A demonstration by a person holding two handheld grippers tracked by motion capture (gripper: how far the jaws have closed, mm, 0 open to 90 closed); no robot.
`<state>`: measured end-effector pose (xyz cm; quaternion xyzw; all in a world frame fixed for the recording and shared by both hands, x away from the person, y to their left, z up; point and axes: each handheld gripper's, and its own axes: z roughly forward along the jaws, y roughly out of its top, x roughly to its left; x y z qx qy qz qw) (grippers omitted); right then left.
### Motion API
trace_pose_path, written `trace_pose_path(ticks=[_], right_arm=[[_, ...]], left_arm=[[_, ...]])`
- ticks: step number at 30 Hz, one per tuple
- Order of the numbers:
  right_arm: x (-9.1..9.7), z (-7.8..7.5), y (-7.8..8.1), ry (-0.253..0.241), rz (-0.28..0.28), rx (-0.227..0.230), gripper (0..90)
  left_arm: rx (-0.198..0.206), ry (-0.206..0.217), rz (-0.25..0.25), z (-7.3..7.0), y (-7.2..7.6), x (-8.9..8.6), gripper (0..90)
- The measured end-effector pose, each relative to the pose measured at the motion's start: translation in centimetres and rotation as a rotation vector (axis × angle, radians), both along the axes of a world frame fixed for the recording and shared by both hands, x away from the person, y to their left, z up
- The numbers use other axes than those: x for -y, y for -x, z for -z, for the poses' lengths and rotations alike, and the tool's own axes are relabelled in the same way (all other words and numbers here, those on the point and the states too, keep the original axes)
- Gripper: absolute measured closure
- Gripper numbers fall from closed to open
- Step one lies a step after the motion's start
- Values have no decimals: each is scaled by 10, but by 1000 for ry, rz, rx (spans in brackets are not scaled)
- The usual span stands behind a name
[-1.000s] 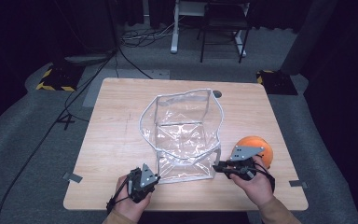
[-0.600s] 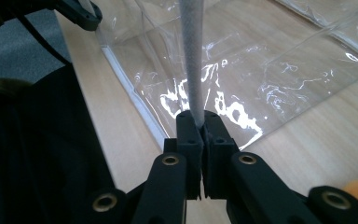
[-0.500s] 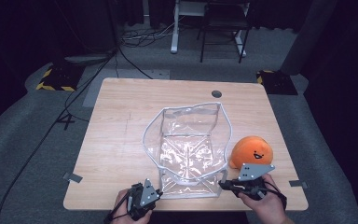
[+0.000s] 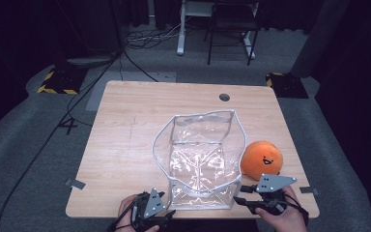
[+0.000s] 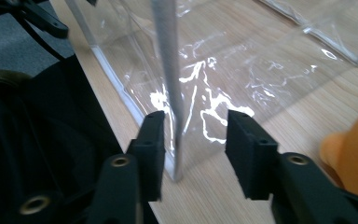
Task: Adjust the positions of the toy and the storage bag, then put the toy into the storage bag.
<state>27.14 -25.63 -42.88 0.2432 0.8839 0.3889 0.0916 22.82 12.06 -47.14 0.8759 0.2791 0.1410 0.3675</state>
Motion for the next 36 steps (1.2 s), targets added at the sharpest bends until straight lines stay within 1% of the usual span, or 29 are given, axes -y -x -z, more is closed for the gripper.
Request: trace_pose_path(ticks=[1, 2, 3, 4, 6, 10, 12, 15, 17, 18, 19, 20, 22, 25, 29, 32, 33, 36], right_arm=[[2, -1, 0, 7, 7, 1, 543], [4, -1, 0, 10, 13, -1, 533], [7, -2, 1, 15, 19, -1, 525], [9, -4, 1, 17, 23, 2, 519], [12, -6, 1, 19, 33, 3, 515], [20, -11, -2, 25, 68, -1, 487], [24, -13, -4, 28, 86, -6, 467], [28, -15, -7, 34, 108, -4, 450], [31, -16, -10, 27, 123, -15, 444], [33, -16, -12, 24, 127, -17, 441], [34, -16, -14, 22, 135, -18, 439], [36, -16, -15, 21, 144, -18, 439], [40, -17, -18, 15, 160, -16, 438], [45, -20, -20, 7, 181, -6, 438], [50, -27, -22, 2, 197, 5, 438], [56, -32, -26, 5, 213, 8, 438], [58, -33, -28, 5, 215, 8, 438], [64, -40, -34, 19, 228, 7, 438]], left_arm=[[0, 0, 0, 0, 0, 0, 344], [-9, -2, -10, -4, -1, -6, 335], [-9, -2, -10, -4, -1, -6, 334], [-12, 2, -22, -8, -2, -12, 333], [-19, -2, -44, -10, -6, -20, 327], [-44, -11, -96, -8, -20, -35, 316], [-55, -25, -113, -7, -27, -40, 298], [-60, -32, -120, -5, -36, -46, 293], [-68, -34, -131, -3, -44, -50, 286], [-70, -43, -142, -1, -48, -52, 287], [-70, -43, -142, -1, -48, -52, 286], [-58, -67, -158, 2, -56, -56, 286], [-58, -98, -186, 8, -68, -60, 287], [-94, -79, -222, 18, -82, -66, 286], [-89, -91, -249, 24, -89, -71, 284], [-89, -73, -253, 25, -91, -75, 281], [-94, -73, -257, 26, -92, -77, 280], [-108, -50, -271, 28, -94, -84, 275]])
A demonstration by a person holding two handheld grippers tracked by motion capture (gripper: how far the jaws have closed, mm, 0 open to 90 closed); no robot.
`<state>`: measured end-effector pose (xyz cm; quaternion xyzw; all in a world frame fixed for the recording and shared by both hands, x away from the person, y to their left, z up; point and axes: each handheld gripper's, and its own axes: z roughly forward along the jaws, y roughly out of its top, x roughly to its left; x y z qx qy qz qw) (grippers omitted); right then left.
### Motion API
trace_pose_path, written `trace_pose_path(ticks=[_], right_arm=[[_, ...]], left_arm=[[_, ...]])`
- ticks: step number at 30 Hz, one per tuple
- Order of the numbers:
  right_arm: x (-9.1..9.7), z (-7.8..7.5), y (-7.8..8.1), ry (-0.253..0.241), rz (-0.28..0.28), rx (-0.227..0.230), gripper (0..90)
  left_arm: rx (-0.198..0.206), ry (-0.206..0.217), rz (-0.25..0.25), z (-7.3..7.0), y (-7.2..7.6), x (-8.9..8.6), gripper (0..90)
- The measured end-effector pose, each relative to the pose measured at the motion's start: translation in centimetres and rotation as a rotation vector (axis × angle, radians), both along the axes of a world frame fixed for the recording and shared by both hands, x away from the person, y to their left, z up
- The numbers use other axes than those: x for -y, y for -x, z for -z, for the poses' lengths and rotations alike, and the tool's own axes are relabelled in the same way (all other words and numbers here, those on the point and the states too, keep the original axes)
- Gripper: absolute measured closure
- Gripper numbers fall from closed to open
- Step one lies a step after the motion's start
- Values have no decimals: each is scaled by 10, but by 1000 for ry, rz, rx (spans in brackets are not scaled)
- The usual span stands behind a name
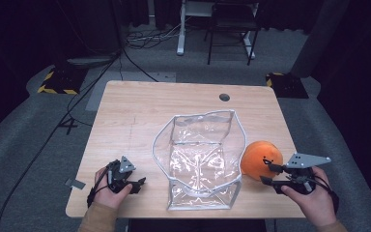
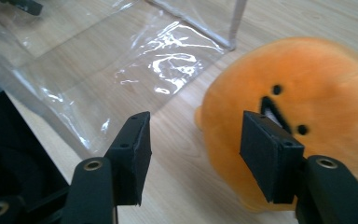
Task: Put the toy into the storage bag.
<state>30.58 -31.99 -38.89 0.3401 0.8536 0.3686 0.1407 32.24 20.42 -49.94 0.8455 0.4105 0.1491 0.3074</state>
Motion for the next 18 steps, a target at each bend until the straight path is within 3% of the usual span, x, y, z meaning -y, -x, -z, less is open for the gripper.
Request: trace_pose_path(ticks=[3, 6, 11, 18], right_arm=[[5, -9, -7, 27, 13, -4, 438], [8, -20, -14, 64, 20, -2, 438], [13, -33, -28, 82, 31, -23, 439], [21, -38, -48, 82, 58, -48, 438]], left_arm=[[-6, -1, -15, 2, 0, -7, 275], [-4, 29, -27, 5, 1, -12, 269], [15, 44, -34, 8, 1, -17, 266], [52, 75, -27, 12, 3, -22, 256]])
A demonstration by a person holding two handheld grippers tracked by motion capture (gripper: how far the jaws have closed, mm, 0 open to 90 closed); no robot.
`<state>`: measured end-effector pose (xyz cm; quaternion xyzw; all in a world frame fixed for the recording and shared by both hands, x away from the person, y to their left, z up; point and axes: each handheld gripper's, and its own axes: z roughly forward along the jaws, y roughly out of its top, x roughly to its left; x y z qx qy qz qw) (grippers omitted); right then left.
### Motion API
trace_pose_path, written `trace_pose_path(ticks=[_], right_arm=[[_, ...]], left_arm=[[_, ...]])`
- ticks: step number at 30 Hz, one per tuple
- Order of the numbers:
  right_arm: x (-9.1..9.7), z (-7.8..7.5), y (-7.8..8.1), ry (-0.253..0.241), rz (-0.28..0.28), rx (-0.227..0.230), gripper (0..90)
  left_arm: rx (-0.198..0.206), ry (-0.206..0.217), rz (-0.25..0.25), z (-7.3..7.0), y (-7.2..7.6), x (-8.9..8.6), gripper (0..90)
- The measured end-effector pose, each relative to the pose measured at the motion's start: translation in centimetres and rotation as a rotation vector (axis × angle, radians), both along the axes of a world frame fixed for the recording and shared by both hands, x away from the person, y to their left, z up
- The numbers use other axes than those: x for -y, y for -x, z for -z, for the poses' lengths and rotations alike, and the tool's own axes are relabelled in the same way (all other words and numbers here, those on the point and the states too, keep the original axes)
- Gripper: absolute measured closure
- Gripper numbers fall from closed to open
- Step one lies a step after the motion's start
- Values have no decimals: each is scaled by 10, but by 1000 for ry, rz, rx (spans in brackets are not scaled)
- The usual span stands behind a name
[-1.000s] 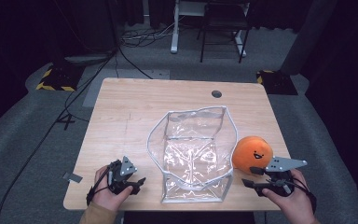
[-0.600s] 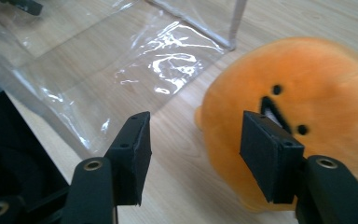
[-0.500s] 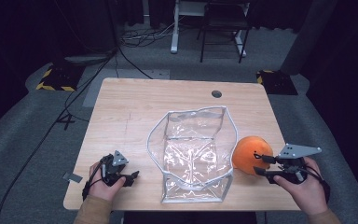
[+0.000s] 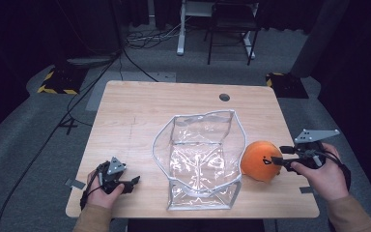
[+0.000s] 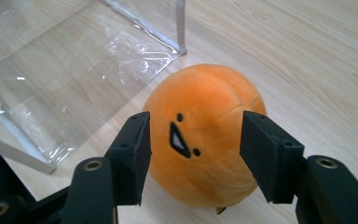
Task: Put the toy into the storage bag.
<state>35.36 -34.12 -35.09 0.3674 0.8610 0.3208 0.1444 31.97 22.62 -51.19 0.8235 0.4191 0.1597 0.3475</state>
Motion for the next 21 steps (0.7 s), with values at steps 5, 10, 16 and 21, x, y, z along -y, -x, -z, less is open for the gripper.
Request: trace_pose_path(ticks=[5, 10, 16, 21], right_arm=[[4, -2, -14, 14, 22, -13, 438], [6, 4, -35, 23, 51, -49, 427], [0, 14, -49, 41, 56, -85, 390], [-4, 23, -57, 42, 69, -132, 334]], left_arm=[[1, 0, 0, 0, 0, 0, 256], [2, -2, 2, 0, 0, 0, 255], [0, 1, 4, 0, 0, 0, 253], [-1, 1, 7, 0, -1, 0, 249]])
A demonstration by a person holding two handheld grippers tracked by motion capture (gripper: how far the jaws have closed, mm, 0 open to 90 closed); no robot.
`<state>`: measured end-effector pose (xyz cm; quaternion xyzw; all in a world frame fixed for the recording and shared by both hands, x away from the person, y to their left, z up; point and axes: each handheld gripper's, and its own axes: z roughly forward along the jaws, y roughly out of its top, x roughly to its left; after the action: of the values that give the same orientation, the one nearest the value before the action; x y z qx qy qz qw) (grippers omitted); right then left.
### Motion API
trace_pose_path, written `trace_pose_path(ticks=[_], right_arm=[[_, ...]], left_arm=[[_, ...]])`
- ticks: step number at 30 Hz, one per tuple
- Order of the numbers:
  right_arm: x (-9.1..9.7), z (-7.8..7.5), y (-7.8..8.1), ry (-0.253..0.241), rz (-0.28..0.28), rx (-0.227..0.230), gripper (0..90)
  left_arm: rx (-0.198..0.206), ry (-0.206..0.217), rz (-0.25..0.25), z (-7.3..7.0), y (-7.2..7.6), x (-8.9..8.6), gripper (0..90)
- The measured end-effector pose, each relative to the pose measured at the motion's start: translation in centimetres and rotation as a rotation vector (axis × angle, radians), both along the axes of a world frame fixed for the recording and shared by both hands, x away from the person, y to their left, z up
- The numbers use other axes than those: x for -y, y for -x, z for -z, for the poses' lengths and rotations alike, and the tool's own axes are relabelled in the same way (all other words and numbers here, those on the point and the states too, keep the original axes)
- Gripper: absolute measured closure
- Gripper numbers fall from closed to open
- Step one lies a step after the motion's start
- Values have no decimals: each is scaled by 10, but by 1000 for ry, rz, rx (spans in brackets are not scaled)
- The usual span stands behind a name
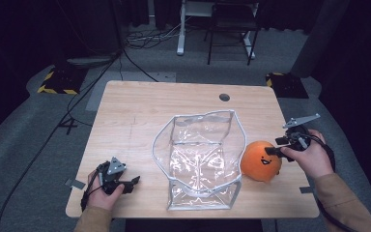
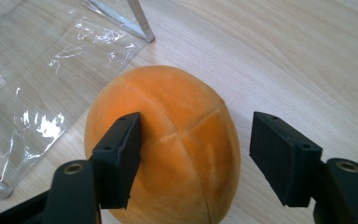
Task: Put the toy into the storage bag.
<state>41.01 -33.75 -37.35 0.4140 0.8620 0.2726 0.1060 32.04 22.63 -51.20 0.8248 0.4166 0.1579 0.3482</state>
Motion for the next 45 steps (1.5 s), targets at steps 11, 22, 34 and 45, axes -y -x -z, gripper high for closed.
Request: trace_pose_path(ticks=[11, 22, 34, 45], right_arm=[[-20, 2, 7, 20, -96, -25, 585], [-30, -20, 20, 76, -150, -10, 766], [-31, -58, 29, 91, -151, 25, 769], [-33, -96, 32, 108, -145, 42, 774]], left_arm=[[1, -2, 0, 0, 0, 0, 245], [0, -3, 1, 0, -1, 1, 238], [-2, -1, 1, 0, -1, 1, 235], [-3, -1, 0, 0, -1, 1, 235]])
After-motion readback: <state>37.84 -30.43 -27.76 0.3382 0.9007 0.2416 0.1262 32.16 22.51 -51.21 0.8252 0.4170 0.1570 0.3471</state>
